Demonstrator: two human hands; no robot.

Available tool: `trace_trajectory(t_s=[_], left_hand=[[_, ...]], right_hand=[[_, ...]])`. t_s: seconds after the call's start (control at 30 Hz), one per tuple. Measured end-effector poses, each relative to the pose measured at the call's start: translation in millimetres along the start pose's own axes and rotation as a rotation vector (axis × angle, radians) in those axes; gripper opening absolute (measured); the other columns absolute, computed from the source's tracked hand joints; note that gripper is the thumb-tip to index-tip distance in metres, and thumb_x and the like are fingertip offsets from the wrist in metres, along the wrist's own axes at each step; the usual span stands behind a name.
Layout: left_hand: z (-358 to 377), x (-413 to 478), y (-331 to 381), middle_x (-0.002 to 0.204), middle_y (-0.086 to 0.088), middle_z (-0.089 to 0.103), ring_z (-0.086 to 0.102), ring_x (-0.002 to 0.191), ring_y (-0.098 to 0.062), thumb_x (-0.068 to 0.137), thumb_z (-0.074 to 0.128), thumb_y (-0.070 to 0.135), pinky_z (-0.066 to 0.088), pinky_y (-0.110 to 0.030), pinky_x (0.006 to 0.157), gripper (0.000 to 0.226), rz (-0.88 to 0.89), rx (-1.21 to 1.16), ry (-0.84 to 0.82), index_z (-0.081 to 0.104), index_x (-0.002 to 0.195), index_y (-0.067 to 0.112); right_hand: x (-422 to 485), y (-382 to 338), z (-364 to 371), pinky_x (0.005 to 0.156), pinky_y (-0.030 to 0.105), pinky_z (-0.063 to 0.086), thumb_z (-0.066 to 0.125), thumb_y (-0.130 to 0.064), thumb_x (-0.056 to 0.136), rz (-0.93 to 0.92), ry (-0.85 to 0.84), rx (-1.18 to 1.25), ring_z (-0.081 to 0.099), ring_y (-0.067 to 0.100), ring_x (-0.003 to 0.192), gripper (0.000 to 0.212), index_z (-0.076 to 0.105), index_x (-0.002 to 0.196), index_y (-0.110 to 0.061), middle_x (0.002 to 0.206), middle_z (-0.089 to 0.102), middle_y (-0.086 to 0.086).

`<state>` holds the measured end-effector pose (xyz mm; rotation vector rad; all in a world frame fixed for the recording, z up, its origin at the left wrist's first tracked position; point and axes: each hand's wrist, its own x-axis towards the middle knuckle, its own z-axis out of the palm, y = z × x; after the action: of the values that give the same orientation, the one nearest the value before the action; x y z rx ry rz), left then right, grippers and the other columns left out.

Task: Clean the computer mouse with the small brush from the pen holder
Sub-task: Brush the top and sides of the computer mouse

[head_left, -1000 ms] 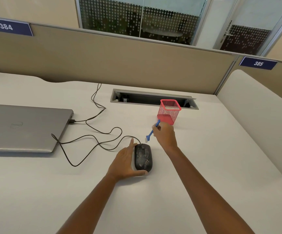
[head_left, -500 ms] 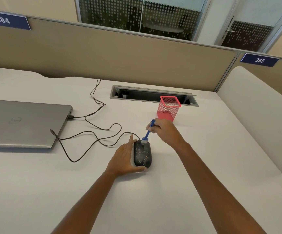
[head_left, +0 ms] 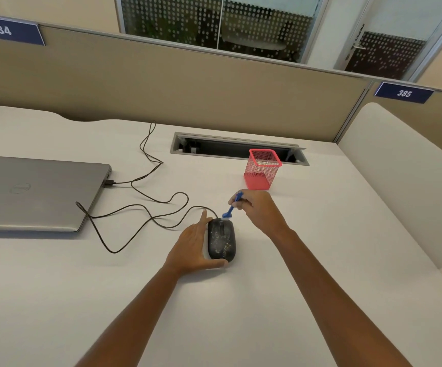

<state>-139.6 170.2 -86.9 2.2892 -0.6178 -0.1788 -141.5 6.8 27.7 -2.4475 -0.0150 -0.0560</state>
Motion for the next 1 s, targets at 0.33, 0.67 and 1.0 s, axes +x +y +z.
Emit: trace_trajectory(t_s=[0.33, 0.67, 1.0], left_hand=[[2, 0, -4, 0.144, 0.005, 0.035, 0.036, 0.125, -0.017, 0.048, 0.061, 0.073, 0.023, -0.021, 0.098, 0.122, -0.003, 0.015, 0.001, 0.000, 0.143, 0.026], [4, 2, -6, 0.139, 0.004, 0.040, 0.040, 0.122, -0.017, 0.050, 0.066, 0.070, 0.025, -0.022, 0.096, 0.114, 0.009, 0.019, 0.021, 0.005, 0.140, 0.033], [5, 3, -7, 0.139, 0.003, 0.041, 0.041, 0.121, -0.016, 0.049, 0.063, 0.073, 0.027, -0.022, 0.096, 0.121, 0.012, 0.028, 0.014, 0.005, 0.142, 0.023]], right_hand=[[-15, 0, 7, 0.062, 0.015, 0.036, 0.049, 0.000, 0.090, -0.039, -0.070, -0.043, 0.054, 0.019, 0.078, 0.018, 0.065, 0.097, 0.004, 0.100, 0.070, 0.022], [-1, -20, 9, 0.093, 0.035, 0.045, 0.045, 0.000, 0.092, 0.007, -0.086, -0.045, 0.061, 0.036, 0.102, 0.022, 0.061, 0.106, 0.007, 0.113, 0.066, 0.023], [-18, -19, 1, 0.086, 0.035, 0.045, 0.047, 0.000, 0.091, -0.006, -0.115, -0.053, 0.054, 0.027, 0.084, 0.021, 0.062, 0.104, 0.009, 0.109, 0.066, 0.026]])
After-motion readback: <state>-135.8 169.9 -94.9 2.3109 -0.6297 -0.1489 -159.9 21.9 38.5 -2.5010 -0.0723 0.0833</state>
